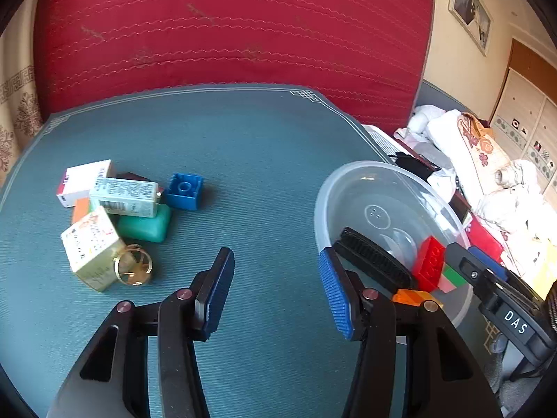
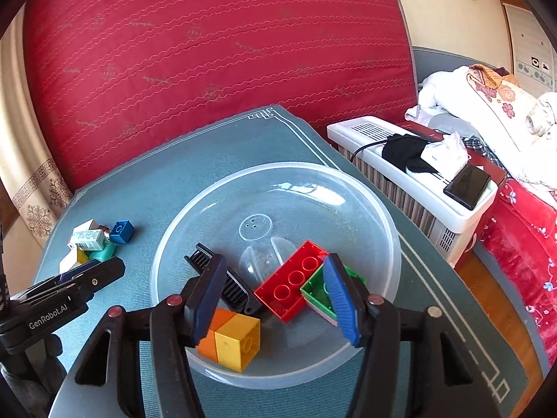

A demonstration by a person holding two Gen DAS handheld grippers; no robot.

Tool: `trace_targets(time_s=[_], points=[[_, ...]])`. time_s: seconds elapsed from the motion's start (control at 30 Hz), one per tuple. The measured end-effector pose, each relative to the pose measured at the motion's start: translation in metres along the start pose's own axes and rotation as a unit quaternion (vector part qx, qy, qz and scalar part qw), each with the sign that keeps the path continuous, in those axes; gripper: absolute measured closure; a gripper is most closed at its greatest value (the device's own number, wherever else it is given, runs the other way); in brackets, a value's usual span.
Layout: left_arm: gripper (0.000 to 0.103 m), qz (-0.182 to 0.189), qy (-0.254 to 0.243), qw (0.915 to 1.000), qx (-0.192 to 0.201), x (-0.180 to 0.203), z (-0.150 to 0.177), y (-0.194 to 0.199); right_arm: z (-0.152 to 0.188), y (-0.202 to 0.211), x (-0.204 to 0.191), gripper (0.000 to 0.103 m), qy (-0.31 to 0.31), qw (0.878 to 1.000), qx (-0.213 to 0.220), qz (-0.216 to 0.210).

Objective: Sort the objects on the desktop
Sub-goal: 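Withdraw both tools from the bowl toward the boxes and ring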

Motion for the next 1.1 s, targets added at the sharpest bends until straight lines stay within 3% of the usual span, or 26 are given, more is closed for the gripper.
trace_targets(time_s=[0.17,0.23,0.53,1.1], points=[[0.048,-0.033,0.017,0.9991,0.018,-0.030,0.000,0.008,0.000,0.001,-0.014,0.032,0.001,1.000,0.003,-0.006],[0.038,-0.040,0.043,0.9981,0.017,-0.047,0.001,0.010,0.000,0.000,-0.021,0.029,0.002,1.000,0.004,-0.010],[0.023,-0.081,0.095,0.9920,0.021,-0.097,0.006,0.017,0.004,-0.005,-0.057,0.026,0.017,0.999,0.000,-0.038],[0.020,-0.129,0.130,0.9827,0.029,-0.142,0.000,0.014,0.029,-0.014,-0.118,0.025,0.066,0.993,-0.027,-0.095]])
Point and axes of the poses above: each gripper's, at about its wrist camera, not at the fingertips, and y roughly against the way its jaws point, x to its right, z to its underside, the point moved 4 cm from there along -y, roughly the way its jaws point, and after that the axes turned 9 degrees about x, right-handed, at the moved point
